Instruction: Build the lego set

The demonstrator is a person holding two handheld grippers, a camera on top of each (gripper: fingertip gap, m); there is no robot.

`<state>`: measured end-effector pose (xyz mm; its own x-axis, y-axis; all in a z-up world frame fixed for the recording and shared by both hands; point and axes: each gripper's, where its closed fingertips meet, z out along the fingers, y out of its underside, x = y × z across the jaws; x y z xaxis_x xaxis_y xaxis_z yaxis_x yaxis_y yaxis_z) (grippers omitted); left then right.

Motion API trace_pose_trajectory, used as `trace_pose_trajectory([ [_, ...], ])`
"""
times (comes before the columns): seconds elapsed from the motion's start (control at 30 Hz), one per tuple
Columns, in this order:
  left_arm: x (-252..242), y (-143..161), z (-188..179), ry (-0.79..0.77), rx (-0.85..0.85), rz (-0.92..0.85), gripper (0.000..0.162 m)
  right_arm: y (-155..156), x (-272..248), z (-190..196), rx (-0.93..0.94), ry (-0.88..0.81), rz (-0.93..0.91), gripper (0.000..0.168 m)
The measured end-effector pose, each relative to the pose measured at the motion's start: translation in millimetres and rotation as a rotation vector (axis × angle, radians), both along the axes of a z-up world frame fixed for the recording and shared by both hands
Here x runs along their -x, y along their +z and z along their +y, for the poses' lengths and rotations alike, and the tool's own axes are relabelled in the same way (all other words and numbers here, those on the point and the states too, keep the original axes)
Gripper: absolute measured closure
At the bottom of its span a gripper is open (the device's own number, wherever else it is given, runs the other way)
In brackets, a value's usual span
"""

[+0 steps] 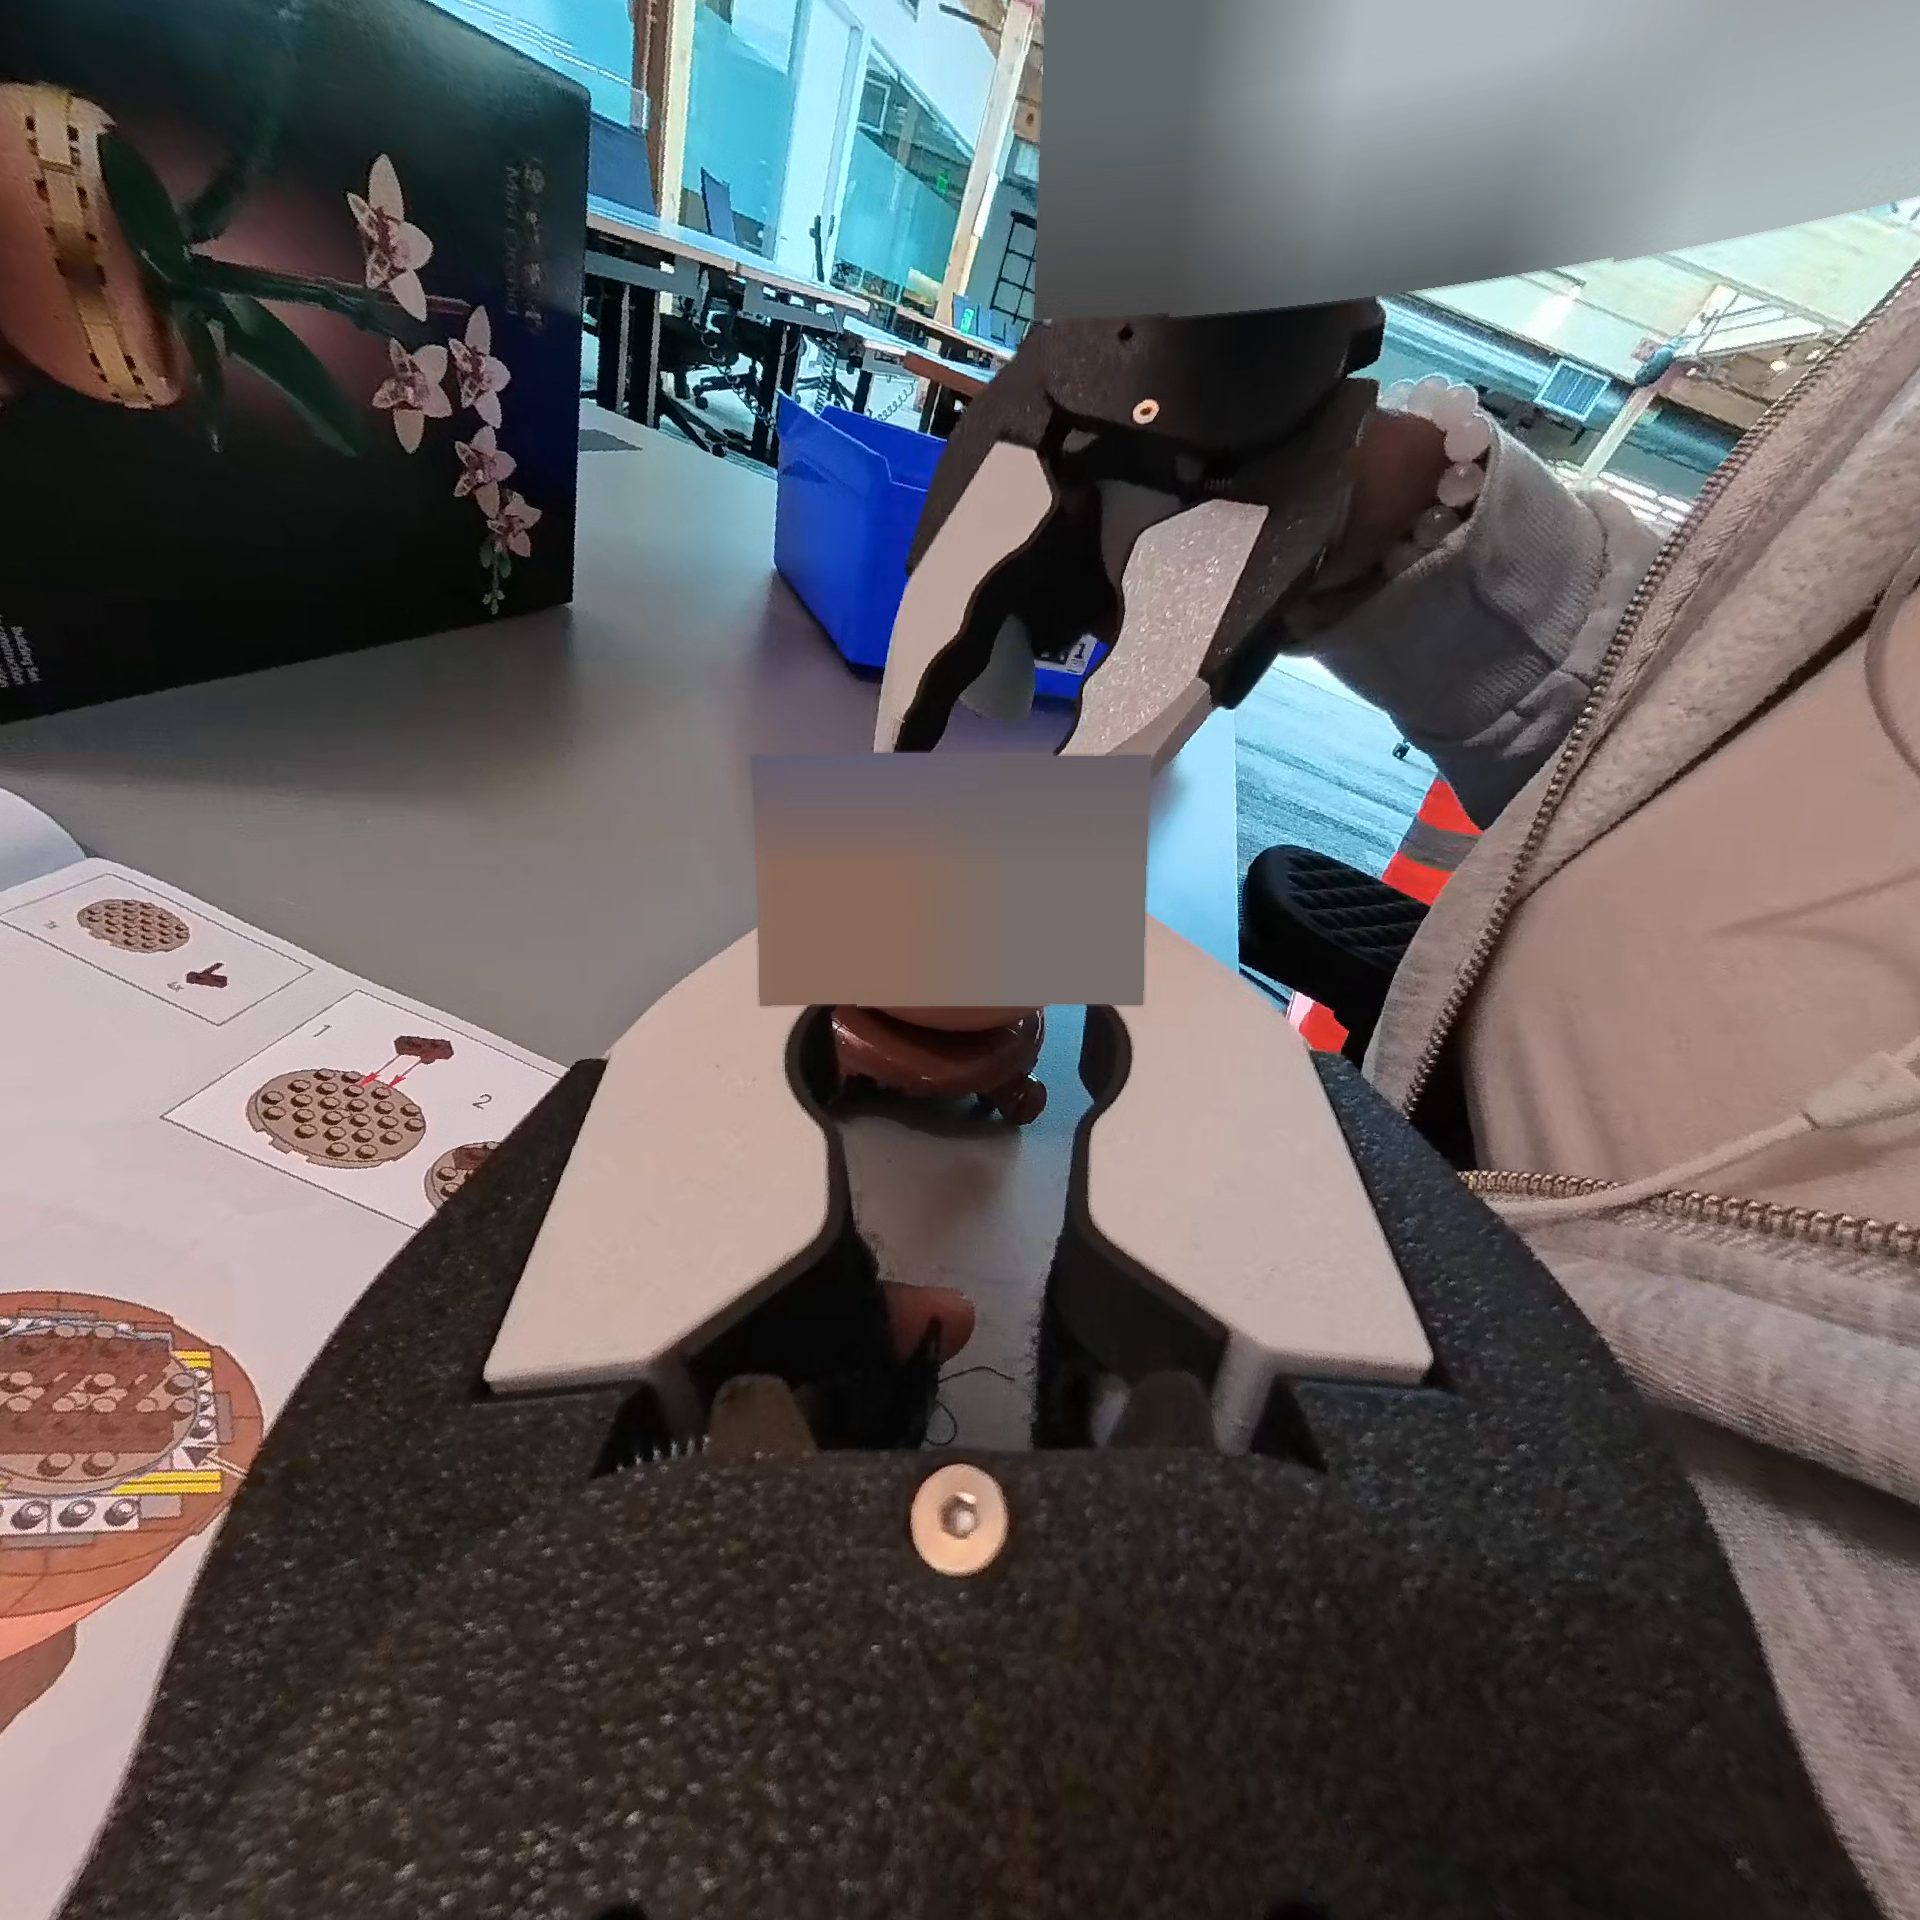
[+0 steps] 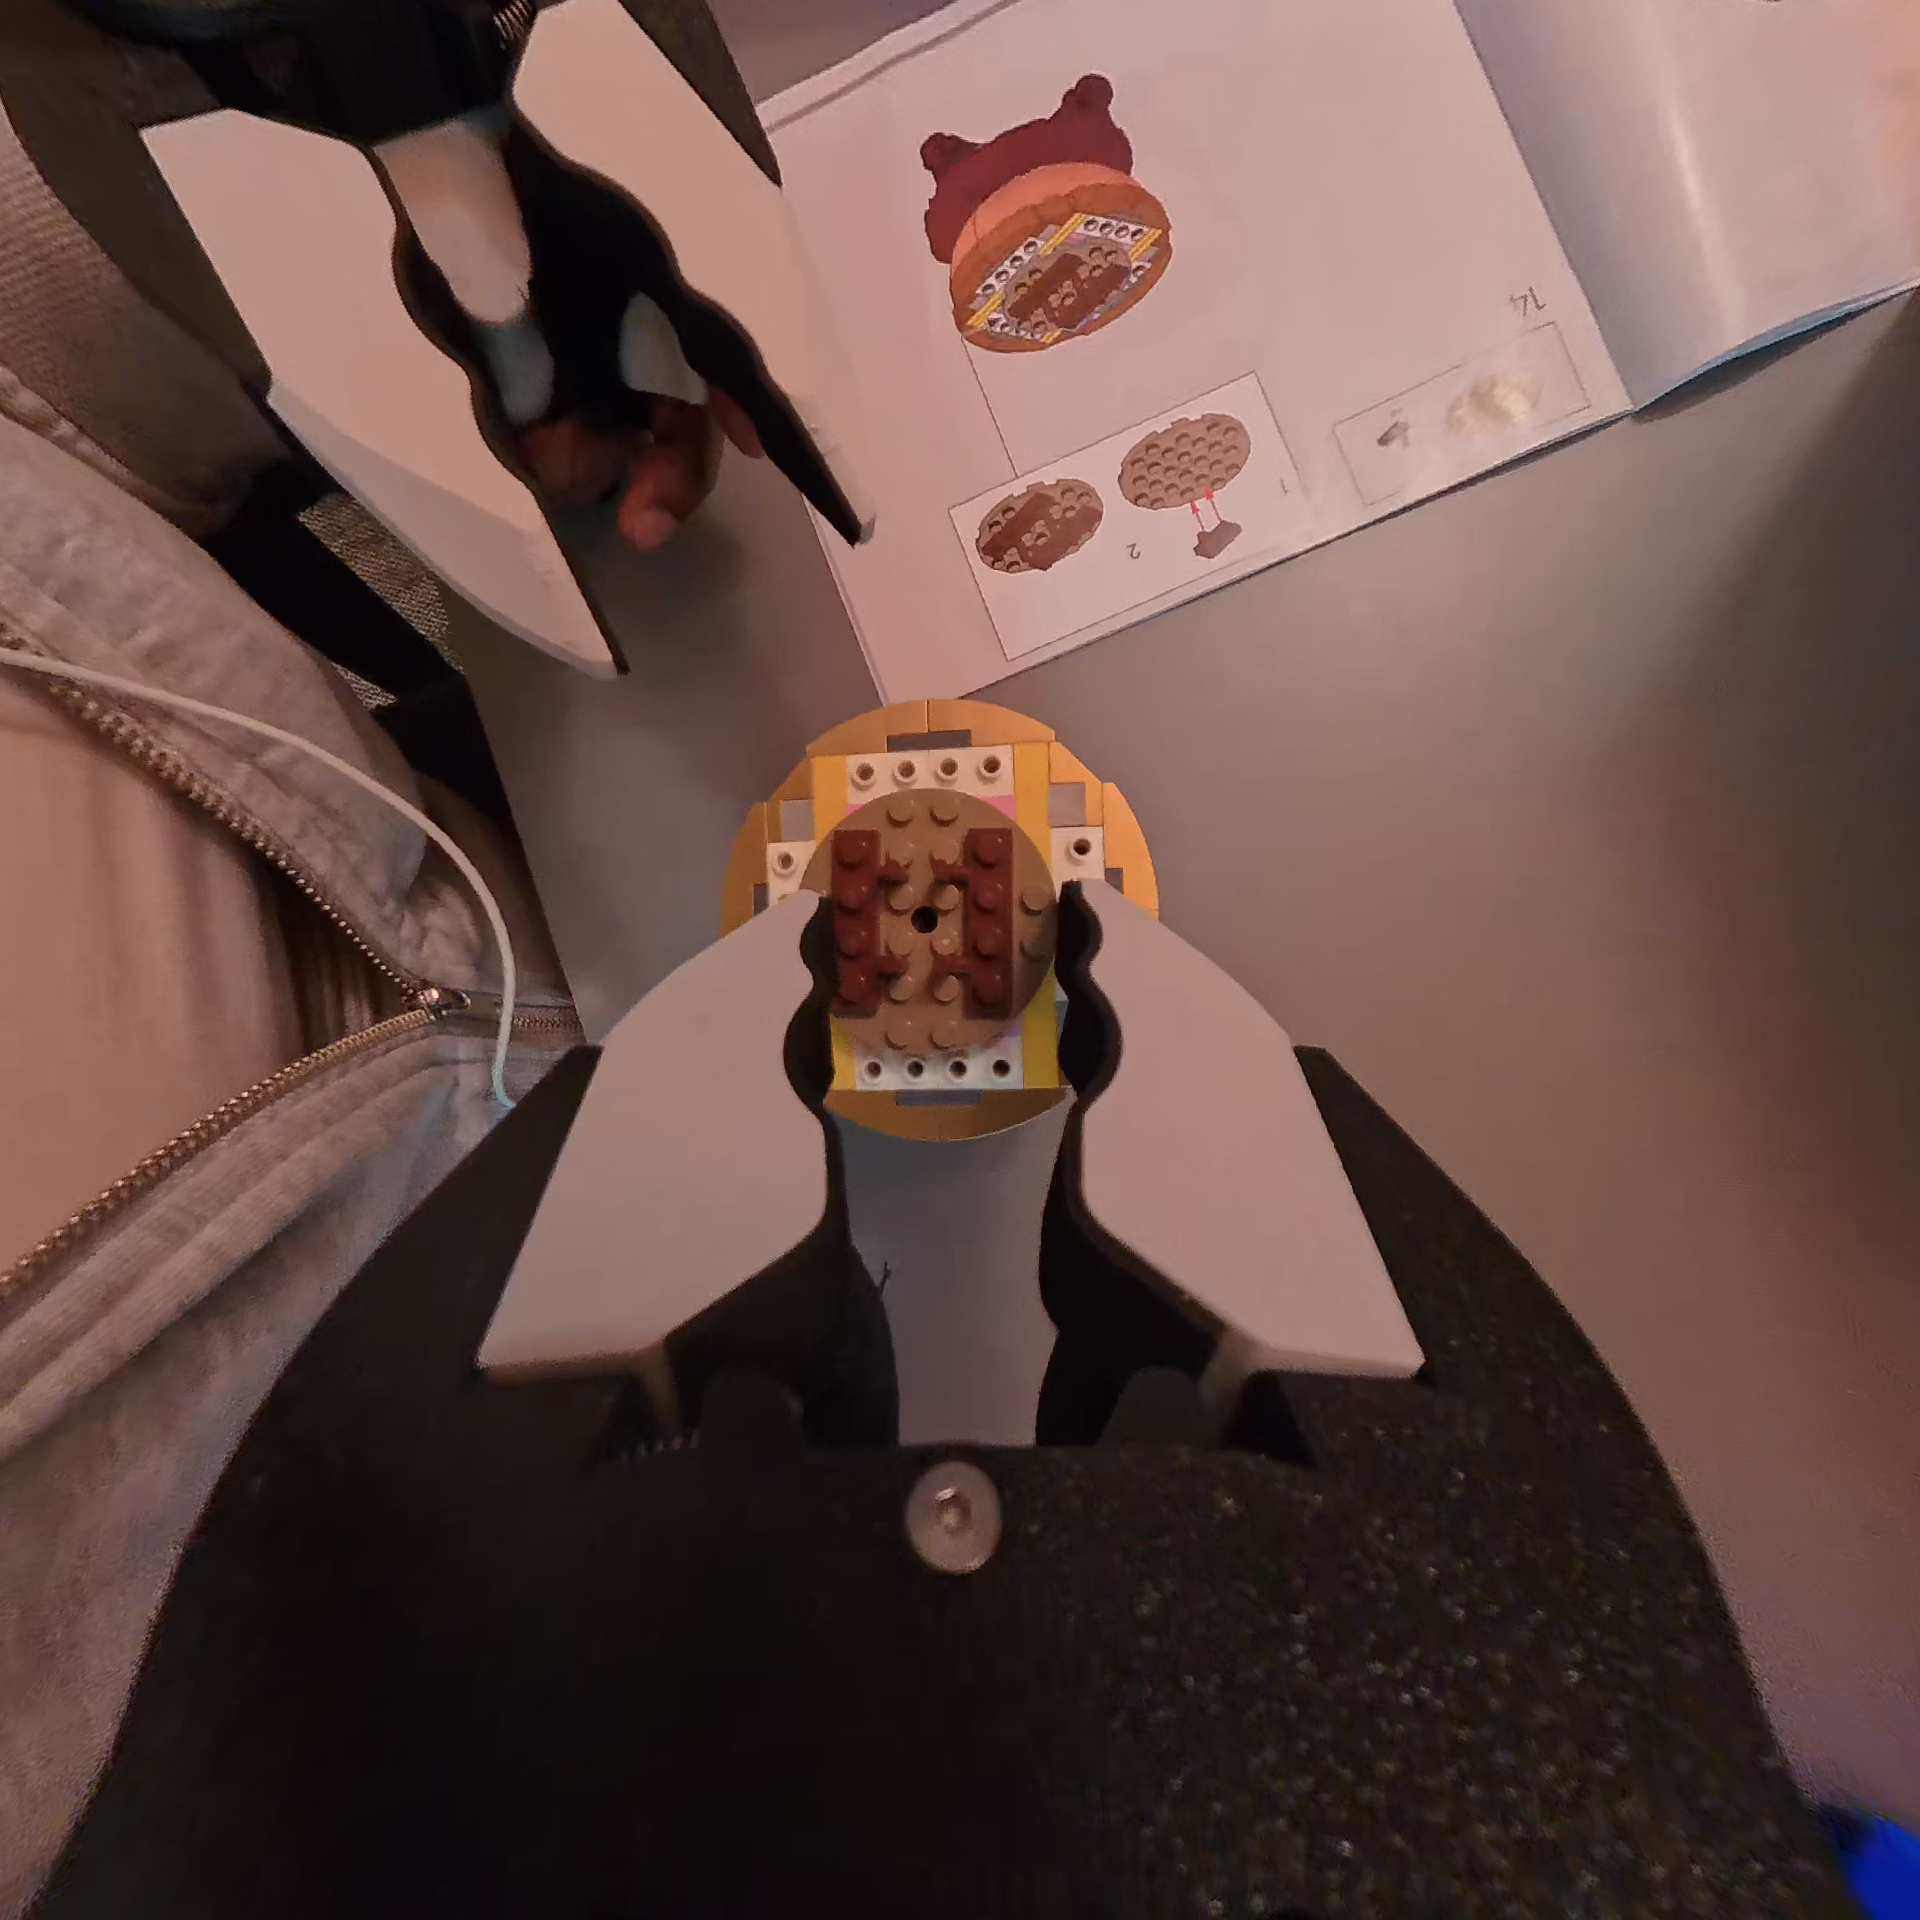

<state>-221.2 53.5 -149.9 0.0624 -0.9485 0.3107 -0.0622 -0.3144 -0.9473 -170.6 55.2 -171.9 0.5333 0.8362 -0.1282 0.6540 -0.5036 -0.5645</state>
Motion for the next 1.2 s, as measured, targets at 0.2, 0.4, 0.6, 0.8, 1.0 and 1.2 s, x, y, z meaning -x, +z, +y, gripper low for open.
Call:
trace_pose_trajectory([
  [0.2,0.9,0.6,1.1,0.002,0.011,-0.010,0.119,-0.2,-4.0,0.1,0.000,-0.015,-0.033,0.128],
  [0.4,1.6,1.2,2.1,0.006,0.017,-0.017,0.119,-0.5,-3.2,0.0,0.005,-0.015,-0.035,0.128],
  [0.6,1.8,1.2,2.2,0.007,0.016,-0.018,0.119,-0.7,-2.2,-0.3,0.009,-0.022,-0.045,0.128],
  [0.8,1.6,0.8,2.1,0.006,0.016,-0.016,0.119,-1.6,-0.4,-0.2,0.013,-0.021,-0.043,0.128],
  [1.0,2.0,1.0,2.7,0.006,0.023,-0.020,0.119,-1.7,-0.3,-0.4,0.015,-0.017,-0.047,0.128],
  [1.2,2.3,0.5,3.9,0.003,0.042,-0.022,0.118,-1.7,-3.3,1.8,0.025,-0.021,-0.026,0.128],
])
